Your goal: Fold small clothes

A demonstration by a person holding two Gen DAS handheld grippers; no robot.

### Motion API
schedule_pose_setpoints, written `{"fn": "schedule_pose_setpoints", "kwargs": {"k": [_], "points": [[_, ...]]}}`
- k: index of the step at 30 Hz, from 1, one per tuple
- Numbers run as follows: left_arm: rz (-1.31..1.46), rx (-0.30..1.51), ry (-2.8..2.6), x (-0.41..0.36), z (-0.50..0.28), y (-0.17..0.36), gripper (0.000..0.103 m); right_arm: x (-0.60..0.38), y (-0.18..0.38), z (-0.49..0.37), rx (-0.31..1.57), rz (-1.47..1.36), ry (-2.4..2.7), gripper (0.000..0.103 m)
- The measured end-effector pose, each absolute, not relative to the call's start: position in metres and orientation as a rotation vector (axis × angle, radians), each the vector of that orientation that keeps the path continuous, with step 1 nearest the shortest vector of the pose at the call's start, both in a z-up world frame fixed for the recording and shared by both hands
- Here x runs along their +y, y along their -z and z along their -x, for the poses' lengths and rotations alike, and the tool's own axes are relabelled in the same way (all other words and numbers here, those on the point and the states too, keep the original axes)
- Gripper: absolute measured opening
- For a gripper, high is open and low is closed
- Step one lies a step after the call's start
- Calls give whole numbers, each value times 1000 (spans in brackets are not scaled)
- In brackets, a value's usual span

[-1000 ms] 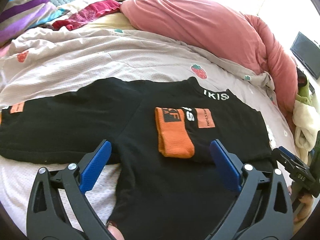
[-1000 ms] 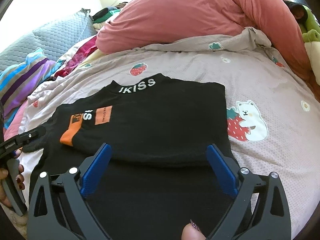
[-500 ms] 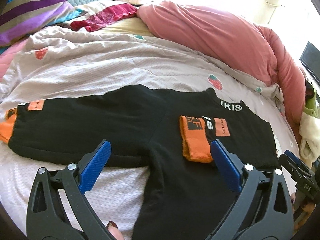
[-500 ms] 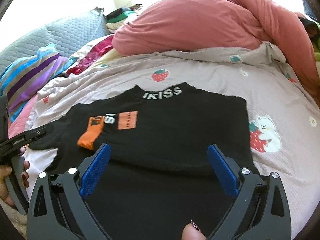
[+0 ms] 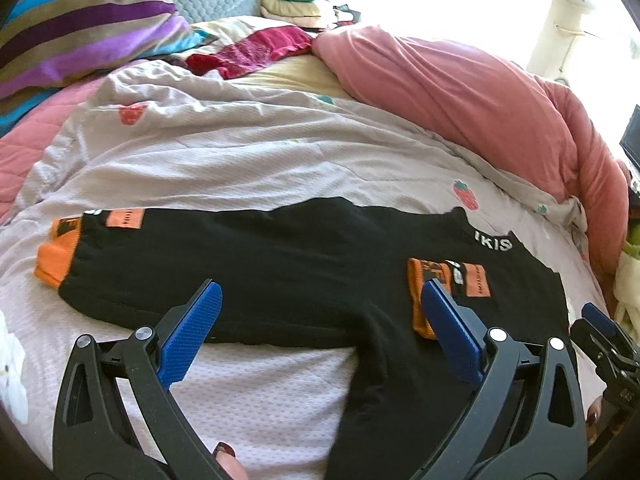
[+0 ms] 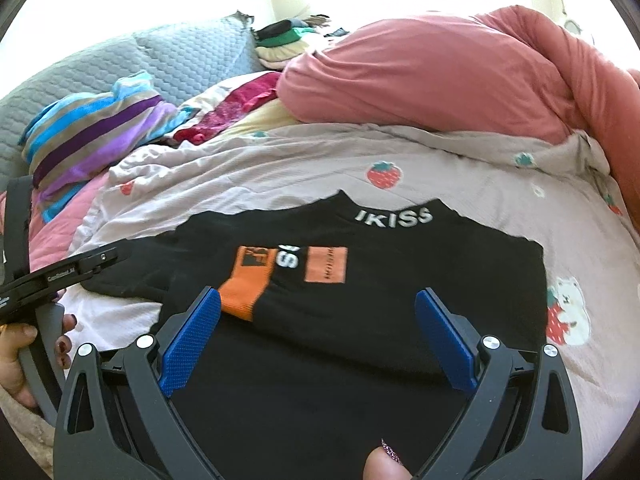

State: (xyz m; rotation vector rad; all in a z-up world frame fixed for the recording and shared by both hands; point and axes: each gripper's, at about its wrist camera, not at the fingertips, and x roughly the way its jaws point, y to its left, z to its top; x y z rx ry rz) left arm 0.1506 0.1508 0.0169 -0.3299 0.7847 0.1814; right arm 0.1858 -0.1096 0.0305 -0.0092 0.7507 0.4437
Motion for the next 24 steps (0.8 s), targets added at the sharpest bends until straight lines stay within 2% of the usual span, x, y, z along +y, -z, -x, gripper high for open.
{"fn": "schedule_pose_setpoints", "kwargs": {"k": [24], "points": [[386,743,-382,214,-125,-21,93,-28,-40,-188,716,101,-590,97]]}}
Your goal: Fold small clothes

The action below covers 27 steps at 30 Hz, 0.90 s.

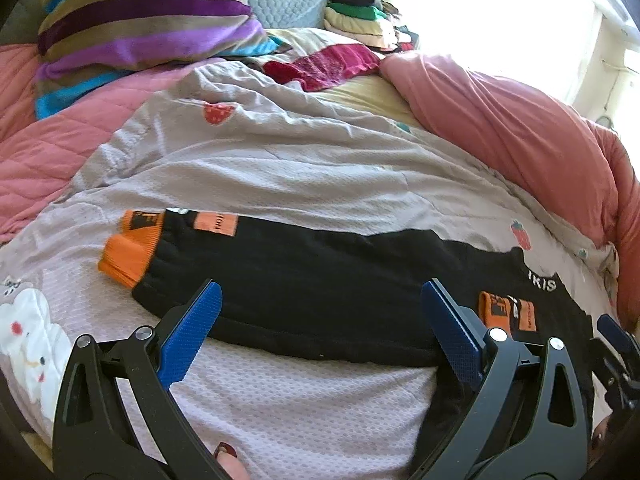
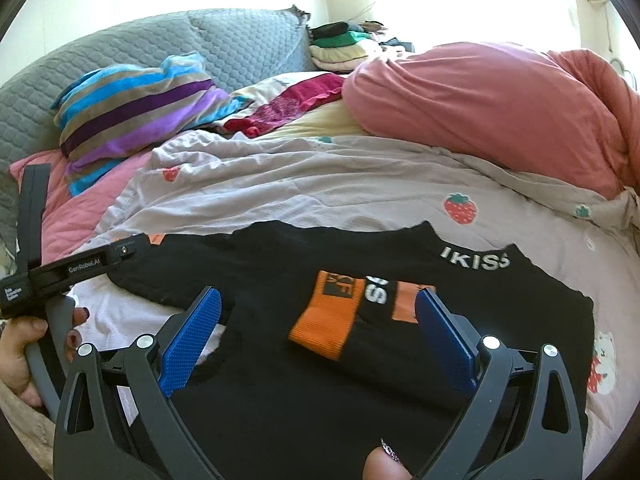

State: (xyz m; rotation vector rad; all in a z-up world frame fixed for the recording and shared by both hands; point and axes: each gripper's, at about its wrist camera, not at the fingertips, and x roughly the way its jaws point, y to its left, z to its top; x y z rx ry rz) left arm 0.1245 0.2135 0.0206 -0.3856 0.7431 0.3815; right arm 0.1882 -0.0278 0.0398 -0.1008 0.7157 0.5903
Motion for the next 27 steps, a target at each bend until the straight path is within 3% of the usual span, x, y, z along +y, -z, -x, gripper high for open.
{"fn": "schedule_pose_setpoints", "kwargs": {"k": [27], "points": [[572,790,-621,303,-98,8,93,67,-15,-197,746,207,-746,97]]}}
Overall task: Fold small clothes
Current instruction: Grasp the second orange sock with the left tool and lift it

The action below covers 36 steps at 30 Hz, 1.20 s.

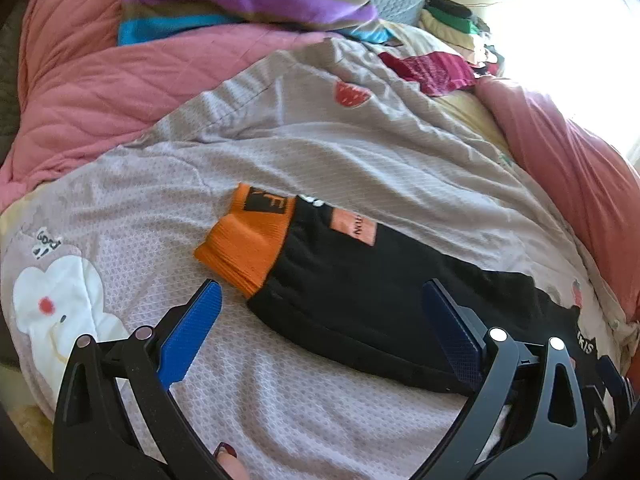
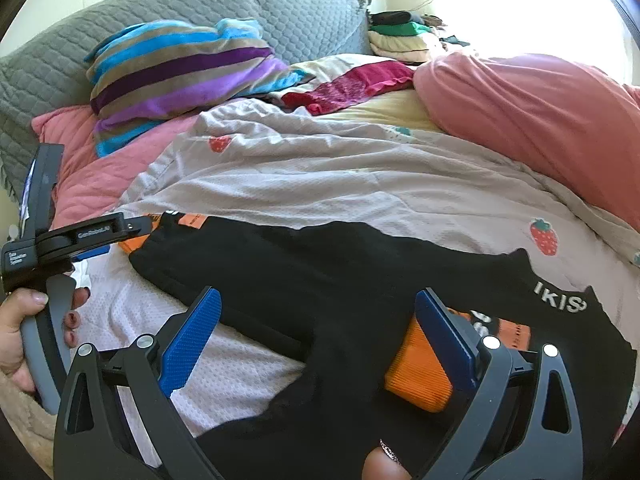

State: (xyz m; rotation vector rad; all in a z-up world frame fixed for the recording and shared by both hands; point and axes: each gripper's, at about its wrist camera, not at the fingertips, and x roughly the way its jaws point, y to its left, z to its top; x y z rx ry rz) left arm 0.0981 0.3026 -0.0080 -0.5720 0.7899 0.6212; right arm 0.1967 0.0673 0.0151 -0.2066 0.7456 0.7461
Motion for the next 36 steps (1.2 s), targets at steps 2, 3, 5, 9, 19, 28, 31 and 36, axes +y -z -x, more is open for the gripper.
{"fn": "schedule_pose_setpoints", "kwargs": {"k": [2,3,5,9,19,28,31,36], "points": [[580,791,-638,306,-98,11,93,71,-13,-196,751,205,-752,97],[586,792,-641,308,-99,13,93,72,-12,-196,754,202,-754,97],[605,791,-652,312,-101,19,93,72,-11,-195,761,189,-756,97],[647,749,-656,320,-106,27,85,68,-9,-196,782,144,-768,97],[707,723,-738,335,-114,43,64,47,-7,-202,810,84,-739,97],[775,665,-699,344,-110,45,0,34,-7,-202,827,32,-724,97],[780,638,-622,336,-110,36,0,30,-5,-200,834,11,-720,97],[795,614,-562,330,-108,29,0,19,-2,-199,851,-31,-709,97]]}}
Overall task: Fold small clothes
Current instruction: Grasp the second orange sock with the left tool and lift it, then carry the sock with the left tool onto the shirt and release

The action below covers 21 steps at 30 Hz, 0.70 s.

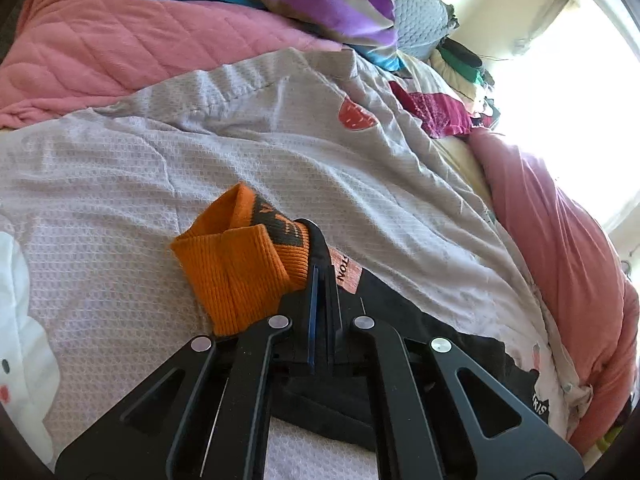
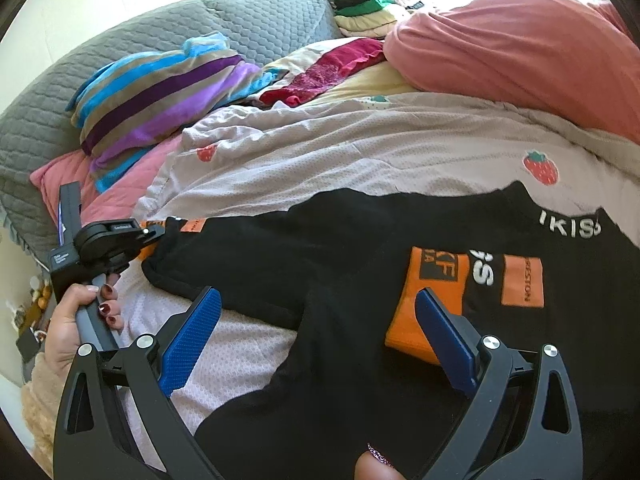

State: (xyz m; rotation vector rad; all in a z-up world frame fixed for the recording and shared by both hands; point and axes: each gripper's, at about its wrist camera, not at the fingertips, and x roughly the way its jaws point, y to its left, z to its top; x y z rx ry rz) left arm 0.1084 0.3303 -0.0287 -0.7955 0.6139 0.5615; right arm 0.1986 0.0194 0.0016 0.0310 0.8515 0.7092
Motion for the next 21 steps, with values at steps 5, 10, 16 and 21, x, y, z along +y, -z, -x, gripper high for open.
{"fn": "schedule_pose_setpoints", "kwargs": {"k": [5,10,16,21], "points": [[797,579,-499,322,-104,17,0,8,-2,-196,856,-71,-699,97],[755,549,-402,302,-105,2,0,-2,-1,-195,857,-101,-685,97],[700,526,-292,273,-110,-15,0,-20,-4,-191,845,-127,-655,97],[644,513,-182,246,-117,-28,0,-42,-5,-188,836,-155,-622,97]]}}
